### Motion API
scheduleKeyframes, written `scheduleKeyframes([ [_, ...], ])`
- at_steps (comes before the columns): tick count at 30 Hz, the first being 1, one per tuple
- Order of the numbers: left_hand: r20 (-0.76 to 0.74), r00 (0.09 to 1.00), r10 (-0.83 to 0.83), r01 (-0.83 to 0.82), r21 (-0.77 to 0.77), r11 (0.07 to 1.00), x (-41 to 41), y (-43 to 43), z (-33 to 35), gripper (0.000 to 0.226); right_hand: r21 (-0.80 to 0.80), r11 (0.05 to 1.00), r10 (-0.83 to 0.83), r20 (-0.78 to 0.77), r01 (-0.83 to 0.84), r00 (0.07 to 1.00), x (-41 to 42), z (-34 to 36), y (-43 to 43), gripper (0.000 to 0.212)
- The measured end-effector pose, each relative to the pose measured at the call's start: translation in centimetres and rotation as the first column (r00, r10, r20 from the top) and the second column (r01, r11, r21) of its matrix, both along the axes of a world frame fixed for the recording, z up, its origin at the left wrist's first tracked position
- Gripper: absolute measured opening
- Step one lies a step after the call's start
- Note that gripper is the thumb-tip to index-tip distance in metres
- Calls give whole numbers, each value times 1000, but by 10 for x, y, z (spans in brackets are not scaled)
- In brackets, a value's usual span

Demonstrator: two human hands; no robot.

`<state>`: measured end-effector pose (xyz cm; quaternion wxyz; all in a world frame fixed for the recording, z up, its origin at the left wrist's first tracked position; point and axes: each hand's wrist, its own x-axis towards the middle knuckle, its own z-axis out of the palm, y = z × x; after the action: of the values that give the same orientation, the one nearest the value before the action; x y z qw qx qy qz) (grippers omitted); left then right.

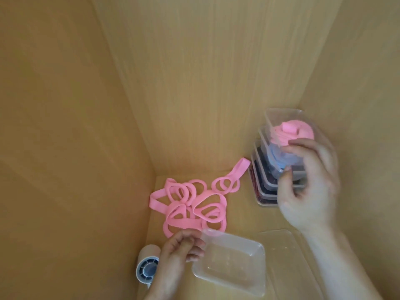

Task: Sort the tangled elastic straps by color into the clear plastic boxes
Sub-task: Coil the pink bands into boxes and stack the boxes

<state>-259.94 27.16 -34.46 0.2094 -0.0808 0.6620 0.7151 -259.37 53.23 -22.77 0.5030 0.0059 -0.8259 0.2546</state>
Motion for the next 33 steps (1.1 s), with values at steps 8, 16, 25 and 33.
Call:
scheduleKeyframes([
  [8,-10,1000,22,-22,6,1000,11,-6,5,21,-189,951,308,495,-245,812,-17,-99,-57,17],
  [16,-57,994,98,-102,-73,992,19,-18,17,19,-212,938,295,903,-274,313,-64,-154,-68,17],
  [25,-119,975,190,-197,-53,979,24,-32,23,32,-113,948,179,963,-298,202,-98,-171,-71,27],
  [33,-140,961,240,-243,-7,970,28,-26,19,14,-107,942,183,958,-317,220,-87,-159,-50,18],
])
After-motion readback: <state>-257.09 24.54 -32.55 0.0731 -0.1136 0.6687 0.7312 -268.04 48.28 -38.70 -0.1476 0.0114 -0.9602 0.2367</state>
